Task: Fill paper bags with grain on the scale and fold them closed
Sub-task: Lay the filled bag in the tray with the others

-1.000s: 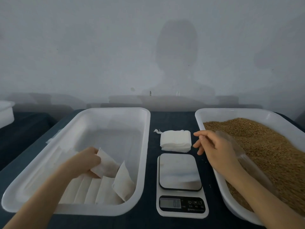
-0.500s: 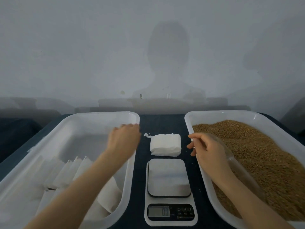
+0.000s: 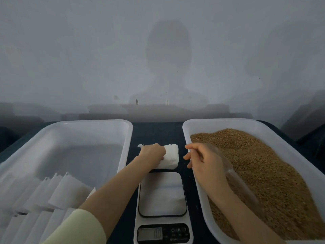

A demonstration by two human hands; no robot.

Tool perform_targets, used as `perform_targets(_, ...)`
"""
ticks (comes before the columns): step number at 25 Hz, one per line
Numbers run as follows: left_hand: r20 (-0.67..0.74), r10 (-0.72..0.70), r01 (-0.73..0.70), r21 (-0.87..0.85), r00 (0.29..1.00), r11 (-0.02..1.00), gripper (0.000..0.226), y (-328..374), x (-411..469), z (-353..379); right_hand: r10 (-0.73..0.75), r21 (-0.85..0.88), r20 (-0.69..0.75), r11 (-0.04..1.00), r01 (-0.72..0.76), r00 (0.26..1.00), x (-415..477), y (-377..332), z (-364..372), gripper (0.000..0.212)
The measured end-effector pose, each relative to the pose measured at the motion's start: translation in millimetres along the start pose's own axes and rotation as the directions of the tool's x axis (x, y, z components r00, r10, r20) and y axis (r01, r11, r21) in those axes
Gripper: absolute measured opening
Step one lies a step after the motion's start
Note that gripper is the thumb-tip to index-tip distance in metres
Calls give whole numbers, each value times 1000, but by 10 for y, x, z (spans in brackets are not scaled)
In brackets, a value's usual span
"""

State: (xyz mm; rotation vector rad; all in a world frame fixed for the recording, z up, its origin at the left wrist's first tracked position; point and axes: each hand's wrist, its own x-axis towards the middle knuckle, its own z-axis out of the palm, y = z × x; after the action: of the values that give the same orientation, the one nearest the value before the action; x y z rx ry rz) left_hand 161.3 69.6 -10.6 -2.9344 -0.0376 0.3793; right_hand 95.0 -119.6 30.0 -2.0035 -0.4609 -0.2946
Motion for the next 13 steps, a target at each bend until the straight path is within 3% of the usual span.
perform_targets(3,-88,26,-29,-35,996,999,16,2,-106,-1,-2,17,15,1000,2,1000,-5,2,31,18)
perform_targets(7,-181,-160,107,-269,970,957,18,-114,-272,-179,0,24,21,1000,0,1000,-11,13,12,19)
perform_targets(11,-282,-347,147,-547,894,824,25,-376,-590,-414,16,2,53,1000,-17,998,-19,15,17,18)
perform_targets(13,-215,-364,110,-711,906,695,26,-448,-812,-457,-25,-37,81,999,28,996,-52,-21,19,16)
